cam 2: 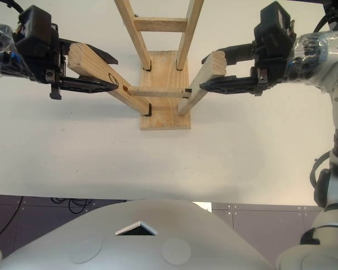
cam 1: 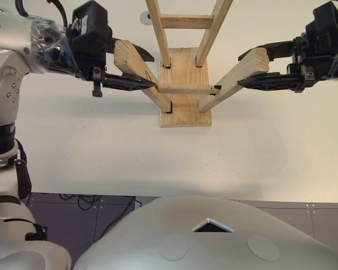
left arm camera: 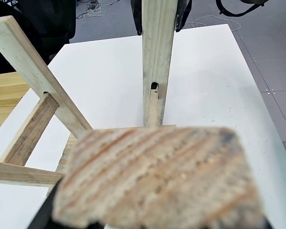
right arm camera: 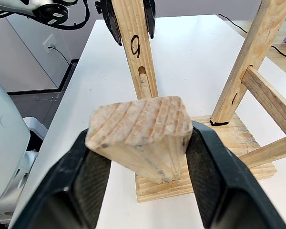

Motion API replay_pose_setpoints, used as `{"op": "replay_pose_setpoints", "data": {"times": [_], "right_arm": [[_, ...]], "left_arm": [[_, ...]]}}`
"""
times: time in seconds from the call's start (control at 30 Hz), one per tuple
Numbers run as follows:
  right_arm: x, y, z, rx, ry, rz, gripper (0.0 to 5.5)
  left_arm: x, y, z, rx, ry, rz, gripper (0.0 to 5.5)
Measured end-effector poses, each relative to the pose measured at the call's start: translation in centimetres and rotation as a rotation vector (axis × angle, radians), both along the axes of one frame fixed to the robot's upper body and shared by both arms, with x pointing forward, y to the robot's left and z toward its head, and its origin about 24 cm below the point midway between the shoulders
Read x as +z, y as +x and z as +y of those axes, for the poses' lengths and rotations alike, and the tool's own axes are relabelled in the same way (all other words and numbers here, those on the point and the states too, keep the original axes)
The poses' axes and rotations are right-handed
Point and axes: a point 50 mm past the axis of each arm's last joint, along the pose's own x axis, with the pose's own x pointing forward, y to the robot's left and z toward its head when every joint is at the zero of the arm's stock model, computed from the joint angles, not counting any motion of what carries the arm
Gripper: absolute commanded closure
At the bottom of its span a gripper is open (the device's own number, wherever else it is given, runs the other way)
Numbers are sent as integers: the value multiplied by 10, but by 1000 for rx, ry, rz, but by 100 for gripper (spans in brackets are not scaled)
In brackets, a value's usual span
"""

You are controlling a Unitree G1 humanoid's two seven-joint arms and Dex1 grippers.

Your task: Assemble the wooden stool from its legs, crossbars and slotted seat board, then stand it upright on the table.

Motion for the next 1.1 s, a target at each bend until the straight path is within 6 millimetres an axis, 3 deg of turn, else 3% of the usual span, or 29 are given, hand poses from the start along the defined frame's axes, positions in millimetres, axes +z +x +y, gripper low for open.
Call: {"op": "replay_pose_setpoints", "data": {"times": [0.3, 0.47, 0.53, 0.6, 0.7, 0.83, 0.93, 1.1], "right_arm": [[0, -2, 2, -3, -29, -16, 333], [0, -4, 6, -30, -74, -64, 337], [-3, -4, 9, -48, -87, -74, 284], [-31, -6, 26, -35, -55, 33, 247], [-30, -6, 33, -16, -32, 47, 223], [-26, -5, 38, 9, -11, 41, 223], [-18, -4, 42, 21, 64, 63, 223], [38, -2, 29, 20, 353, 58, 223]], "left_arm": [[-6, -1, -22, 8, 78, -30, 349], [-8, -1, -23, 12, 96, -51, 349], [-14, 1, -22, 19, 81, -66, 291], [-31, 5, -31, 54, 47, -77, 260], [-32, 10, -24, 84, 16, -75, 215], [-28, 12, -13, 121, -14, -85, 215], [-22, 7, 13, 167, -34, -34, 215], [-5, -12, 49, 227, -164, -3, 215]]}}
